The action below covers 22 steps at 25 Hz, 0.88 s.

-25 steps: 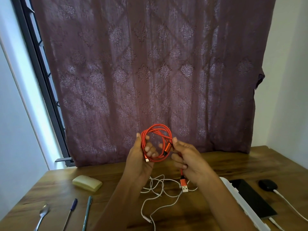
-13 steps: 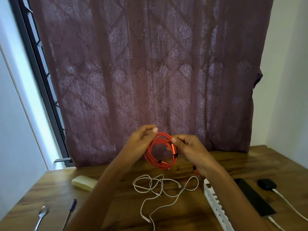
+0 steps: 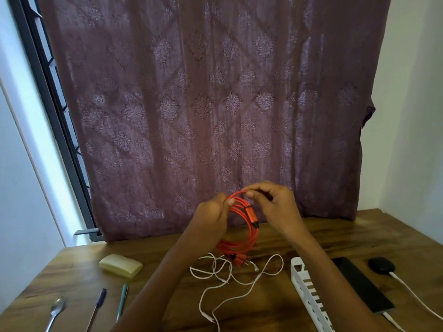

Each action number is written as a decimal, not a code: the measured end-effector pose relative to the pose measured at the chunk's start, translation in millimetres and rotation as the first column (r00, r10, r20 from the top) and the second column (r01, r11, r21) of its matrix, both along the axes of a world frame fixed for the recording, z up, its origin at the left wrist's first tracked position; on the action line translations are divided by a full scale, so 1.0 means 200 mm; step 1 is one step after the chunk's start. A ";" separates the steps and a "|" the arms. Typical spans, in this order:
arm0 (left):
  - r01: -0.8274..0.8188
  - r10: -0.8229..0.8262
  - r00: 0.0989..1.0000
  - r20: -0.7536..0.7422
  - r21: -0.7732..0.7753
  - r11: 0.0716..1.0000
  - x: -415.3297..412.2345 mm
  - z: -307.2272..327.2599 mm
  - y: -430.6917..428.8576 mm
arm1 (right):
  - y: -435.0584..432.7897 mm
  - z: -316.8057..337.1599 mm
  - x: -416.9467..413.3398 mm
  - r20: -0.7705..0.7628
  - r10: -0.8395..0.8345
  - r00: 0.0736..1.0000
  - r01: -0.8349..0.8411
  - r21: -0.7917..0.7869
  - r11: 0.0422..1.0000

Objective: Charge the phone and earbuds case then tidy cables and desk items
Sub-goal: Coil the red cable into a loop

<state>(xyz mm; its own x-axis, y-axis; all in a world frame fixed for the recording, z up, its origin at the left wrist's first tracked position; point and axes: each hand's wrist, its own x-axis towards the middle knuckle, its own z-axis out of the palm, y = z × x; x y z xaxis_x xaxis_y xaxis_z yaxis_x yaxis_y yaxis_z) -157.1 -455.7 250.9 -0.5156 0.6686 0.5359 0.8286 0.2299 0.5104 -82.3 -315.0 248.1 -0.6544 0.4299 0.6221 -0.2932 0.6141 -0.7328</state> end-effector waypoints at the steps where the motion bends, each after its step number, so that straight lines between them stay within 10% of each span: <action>1: -0.023 0.019 0.998 0.056 0.057 0.998 0.00 0.00 0.01 | 0.00 -0.01 0.00 0.003 -0.017 1.000 0.017 0.003 1.000; 7: -0.044 -0.039 0.967 0.253 0.313 0.949 -0.01 -0.04 0.03 | -0.08 -0.06 -0.01 0.033 0.098 0.995 -0.075 -0.417 0.906; 14: -0.131 0.139 0.990 0.009 0.389 0.912 -0.01 -0.03 0.03 | -0.13 -0.02 0.03 -0.120 0.492 0.862 -0.340 -0.857 0.386; 18: -0.123 0.172 0.982 -0.075 0.433 0.893 -0.03 -0.06 0.03 | -0.14 -0.02 0.04 0.081 0.384 0.920 -0.237 -0.665 0.708; 22: -0.087 0.156 0.981 -0.117 0.453 0.887 -0.04 -0.08 0.04 | -0.14 0.00 0.07 -0.011 0.470 0.883 -0.325 -0.737 0.592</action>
